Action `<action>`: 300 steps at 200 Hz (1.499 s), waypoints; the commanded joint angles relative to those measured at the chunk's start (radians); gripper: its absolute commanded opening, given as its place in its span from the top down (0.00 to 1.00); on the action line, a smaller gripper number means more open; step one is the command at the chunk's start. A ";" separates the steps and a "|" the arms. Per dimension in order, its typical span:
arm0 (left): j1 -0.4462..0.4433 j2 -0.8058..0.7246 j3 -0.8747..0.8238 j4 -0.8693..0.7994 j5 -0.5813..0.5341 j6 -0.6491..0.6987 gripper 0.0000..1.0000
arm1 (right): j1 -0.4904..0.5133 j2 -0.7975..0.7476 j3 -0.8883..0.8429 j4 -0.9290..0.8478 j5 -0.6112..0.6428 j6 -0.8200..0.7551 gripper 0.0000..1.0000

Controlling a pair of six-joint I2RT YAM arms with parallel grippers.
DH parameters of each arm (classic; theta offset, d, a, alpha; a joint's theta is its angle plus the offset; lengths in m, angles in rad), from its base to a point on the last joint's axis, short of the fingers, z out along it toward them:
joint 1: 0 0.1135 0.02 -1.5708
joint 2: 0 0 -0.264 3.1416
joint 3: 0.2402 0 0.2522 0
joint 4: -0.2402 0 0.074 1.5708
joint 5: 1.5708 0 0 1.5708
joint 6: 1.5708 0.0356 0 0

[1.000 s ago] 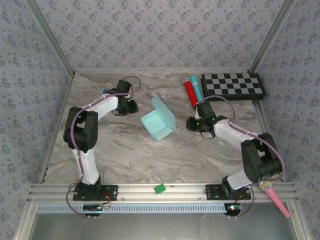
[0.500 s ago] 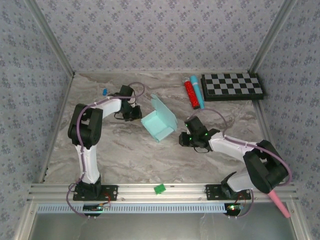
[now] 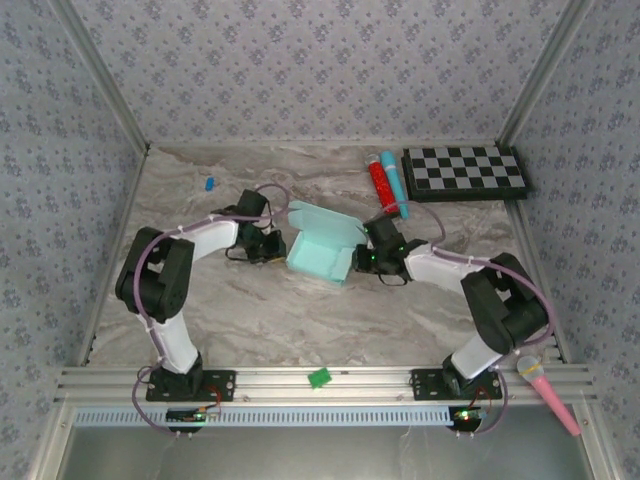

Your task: Fold the paper box

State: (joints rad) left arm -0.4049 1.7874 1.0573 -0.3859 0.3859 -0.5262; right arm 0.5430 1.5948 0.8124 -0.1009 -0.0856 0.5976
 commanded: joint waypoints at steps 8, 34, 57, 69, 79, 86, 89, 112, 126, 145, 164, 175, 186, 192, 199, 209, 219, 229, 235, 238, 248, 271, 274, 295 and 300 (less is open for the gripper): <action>-0.037 -0.047 -0.053 0.078 0.050 -0.064 0.87 | -0.049 0.069 0.071 -0.039 -0.010 -0.100 0.81; -0.057 -0.078 -0.082 0.085 0.032 -0.091 0.86 | -0.071 0.107 0.137 -0.083 -0.020 -0.154 0.81; -0.057 -0.143 -0.106 0.050 -0.057 -0.090 0.85 | -0.083 0.116 0.167 -0.117 -0.005 -0.186 0.81; -0.055 -0.179 -0.111 0.019 -0.110 -0.085 0.84 | -0.093 0.112 0.171 -0.125 -0.003 -0.196 0.81; -0.052 -0.209 -0.118 0.004 -0.144 -0.079 0.82 | -0.101 0.102 0.171 -0.128 -0.006 -0.201 0.80; -0.051 -0.229 -0.120 -0.008 -0.165 -0.073 0.81 | -0.106 0.094 0.170 -0.132 -0.010 -0.203 0.80; -0.050 -0.238 -0.120 -0.013 -0.171 -0.070 0.80 | -0.108 0.091 0.169 -0.133 -0.011 -0.205 0.80; -0.043 -0.301 -0.129 -0.040 -0.251 -0.035 0.73 | -0.114 0.043 0.150 -0.142 -0.014 -0.206 0.78; -0.038 -0.336 -0.138 -0.040 -0.291 0.006 0.65 | -0.117 0.013 0.135 -0.149 -0.018 -0.201 0.76; -0.035 -0.381 -0.151 -0.005 -0.315 0.102 0.59 | -0.119 -0.028 0.104 -0.147 -0.022 -0.189 0.75; -0.029 -0.428 -0.174 0.078 -0.331 0.220 0.55 | -0.122 -0.073 0.071 -0.138 -0.034 -0.180 0.74; -0.008 -0.444 -0.195 0.150 -0.285 0.301 0.55 | -0.124 -0.090 0.056 -0.131 -0.043 -0.179 0.72; 0.018 -0.452 -0.223 0.242 -0.202 0.371 0.54 | -0.126 -0.107 0.041 -0.122 -0.047 -0.174 0.72; 0.042 -0.447 -0.238 0.293 -0.116 0.413 0.54 | -0.126 -0.112 0.035 -0.114 -0.055 -0.171 0.71; 0.062 -0.435 -0.247 0.340 -0.040 0.445 0.54 | -0.125 -0.119 0.026 -0.104 -0.065 -0.166 0.71; 0.083 -0.404 -0.237 0.377 0.015 0.467 0.54 | -0.124 -0.124 0.018 -0.093 -0.083 -0.158 0.70; 0.101 -0.358 -0.202 0.374 0.069 0.485 0.55 | -0.122 -0.126 0.011 -0.082 -0.090 -0.150 0.70; 0.115 -0.307 -0.153 0.363 0.135 0.504 0.57 | -0.118 -0.126 0.004 -0.068 -0.092 -0.141 0.70; 0.122 -0.278 -0.129 0.364 0.184 0.511 0.57 | -0.116 -0.126 0.000 -0.061 -0.095 -0.133 0.70; 0.123 -0.266 -0.121 0.369 0.202 0.515 0.58 | -0.116 -0.125 -0.003 -0.056 -0.096 -0.130 0.69; 0.125 -0.228 -0.098 0.386 0.255 0.530 0.58 | -0.115 -0.124 -0.009 -0.043 -0.100 -0.120 0.69; 0.124 -0.159 -0.047 0.392 0.317 0.568 0.58 | -0.114 -0.118 -0.013 -0.037 -0.101 -0.109 0.69; 0.125 -0.152 -0.041 0.393 0.317 0.570 0.58 | -0.114 -0.118 -0.014 -0.037 -0.101 -0.110 0.69; 0.124 -0.123 -0.017 0.398 0.352 0.588 0.57 | -0.114 -0.114 -0.013 -0.041 -0.098 -0.107 0.68; 0.124 -0.116 -0.013 0.394 0.352 0.594 0.57 | -0.114 -0.111 -0.013 -0.042 -0.097 -0.107 0.68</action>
State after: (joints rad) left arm -0.2821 1.6485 0.9928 -0.0212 0.6315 0.0032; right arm 0.4252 1.4899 0.8101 -0.1497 -0.1726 0.4713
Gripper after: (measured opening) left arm 0.428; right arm 0.316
